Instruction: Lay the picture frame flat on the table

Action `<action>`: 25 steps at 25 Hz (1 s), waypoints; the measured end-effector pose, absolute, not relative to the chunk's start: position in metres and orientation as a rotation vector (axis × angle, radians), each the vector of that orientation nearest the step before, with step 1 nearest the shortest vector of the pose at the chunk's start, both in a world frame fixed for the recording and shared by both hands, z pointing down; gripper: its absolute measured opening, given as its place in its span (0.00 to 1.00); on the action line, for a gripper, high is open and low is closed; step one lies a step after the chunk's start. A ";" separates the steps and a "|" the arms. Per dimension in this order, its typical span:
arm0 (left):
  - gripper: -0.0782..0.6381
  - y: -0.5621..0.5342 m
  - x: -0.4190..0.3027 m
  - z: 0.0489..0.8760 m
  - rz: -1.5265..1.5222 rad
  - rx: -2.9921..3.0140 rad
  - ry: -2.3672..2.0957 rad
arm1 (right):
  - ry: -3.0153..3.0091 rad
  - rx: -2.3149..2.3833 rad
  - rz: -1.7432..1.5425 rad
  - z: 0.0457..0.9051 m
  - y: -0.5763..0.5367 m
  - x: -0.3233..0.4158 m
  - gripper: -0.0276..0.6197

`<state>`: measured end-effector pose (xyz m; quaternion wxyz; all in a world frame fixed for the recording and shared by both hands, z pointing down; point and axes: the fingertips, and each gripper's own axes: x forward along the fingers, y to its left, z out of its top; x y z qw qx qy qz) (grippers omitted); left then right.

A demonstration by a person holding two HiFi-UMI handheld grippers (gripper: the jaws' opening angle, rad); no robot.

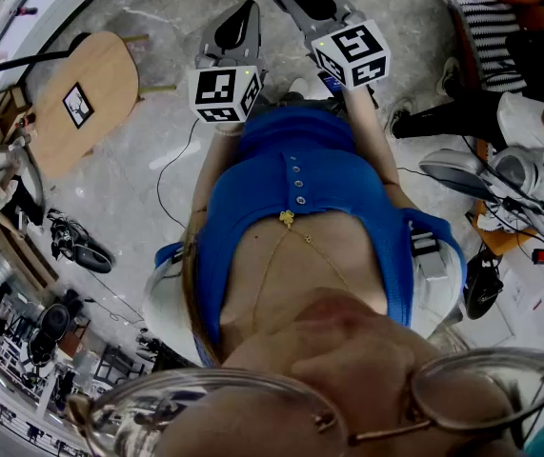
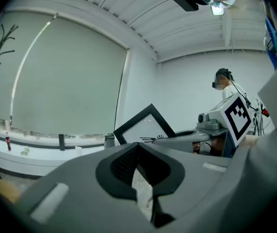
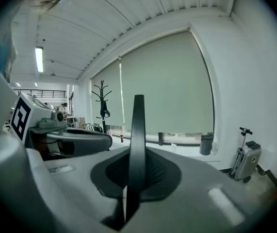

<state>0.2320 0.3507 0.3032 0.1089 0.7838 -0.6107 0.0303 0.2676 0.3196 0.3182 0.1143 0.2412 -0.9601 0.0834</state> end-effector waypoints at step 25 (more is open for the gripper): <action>0.11 0.321 0.211 0.317 0.055 2.207 -1.829 | -2.782 0.614 0.296 0.336 0.286 0.256 0.06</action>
